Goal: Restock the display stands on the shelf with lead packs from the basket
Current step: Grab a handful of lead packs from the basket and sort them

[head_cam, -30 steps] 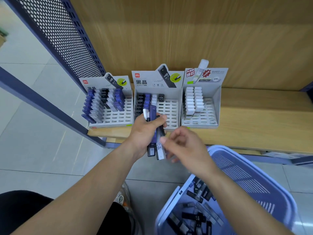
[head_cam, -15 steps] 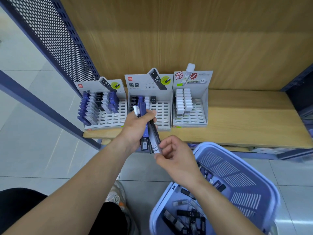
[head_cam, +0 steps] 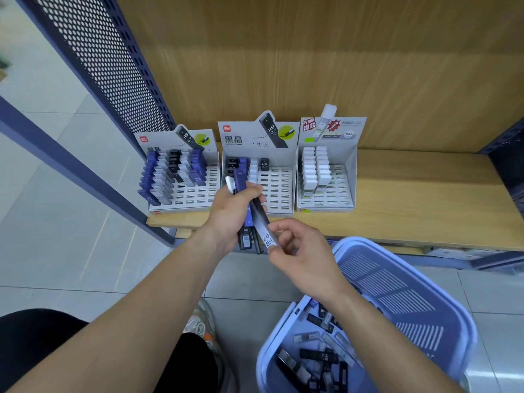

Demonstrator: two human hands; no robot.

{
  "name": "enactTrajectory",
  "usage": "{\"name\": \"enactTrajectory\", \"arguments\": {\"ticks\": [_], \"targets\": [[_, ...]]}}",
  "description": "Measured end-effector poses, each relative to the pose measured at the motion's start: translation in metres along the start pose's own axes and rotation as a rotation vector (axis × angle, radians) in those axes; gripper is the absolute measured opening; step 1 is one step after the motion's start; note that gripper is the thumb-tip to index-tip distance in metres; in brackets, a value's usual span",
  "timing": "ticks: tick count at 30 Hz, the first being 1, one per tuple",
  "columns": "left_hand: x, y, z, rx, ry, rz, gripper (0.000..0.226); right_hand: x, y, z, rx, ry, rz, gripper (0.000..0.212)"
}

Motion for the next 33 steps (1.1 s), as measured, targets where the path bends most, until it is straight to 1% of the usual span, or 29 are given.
{"name": "enactTrajectory", "arguments": {"ticks": [4, 8, 9, 12, 14, 18, 20, 22, 25, 28, 33], "targets": [[-0.003, -0.002, -0.003, -0.020, 0.014, -0.001, 0.006, 0.000, -0.002, 0.001, 0.018, -0.023, 0.051, 0.036], [-0.003, 0.000, -0.003, -0.011, 0.030, -0.043, 0.005, 0.003, -0.013, 0.002, -0.027, -0.062, 0.061, 0.049], [-0.002, 0.000, -0.003, -0.012, 0.032, -0.049, 0.006, 0.004, -0.017, 0.003, -0.039, -0.062, 0.056, 0.049], [-0.004, -0.002, -0.005, -0.029, 0.044, -0.060, 0.006, 0.004, -0.026, 0.007, -0.074, -0.041, 0.024, 0.033], [-0.006, -0.005, -0.005, -0.051, 0.050, -0.064, 0.009, 0.001, -0.029, 0.008, -0.079, -0.025, -0.001, 0.031], [-0.007, -0.002, -0.001, -0.008, 0.047, -0.117, 0.005, -0.001, -0.038, 0.008, -0.119, -0.019, -0.042, 0.027], [-0.006, -0.005, 0.001, -0.014, 0.038, -0.130, 0.013, 0.000, -0.046, 0.005, -0.151, -0.019, -0.089, 0.022], [-0.005, -0.016, 0.001, -0.033, 0.035, -0.151, 0.016, 0.004, -0.055, 0.000, -0.181, -0.037, -0.153, 0.015], [-0.005, -0.039, 0.005, -0.056, 0.029, -0.189, 0.014, 0.010, -0.062, -0.019, -0.228, -0.037, -0.195, 0.017], [-0.005, -0.071, 0.014, -0.089, 0.024, -0.218, 0.017, 0.020, -0.045, -0.052, -0.177, -0.059, -0.122, 0.010], [-0.010, -0.134, 0.026, -0.198, 0.033, -0.222, 0.012, 0.046, 0.016, -0.111, -0.074, -0.162, 0.143, 0.005]]}}
Point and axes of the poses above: each hand's wrist, its own z-axis away from the middle knuckle, its own y-axis out of the palm, x = y × z, the point moved 8 cm from there along -z, towards the middle knuckle, and after that the axes turned 10 degrees about z, right-handed, at the moved point
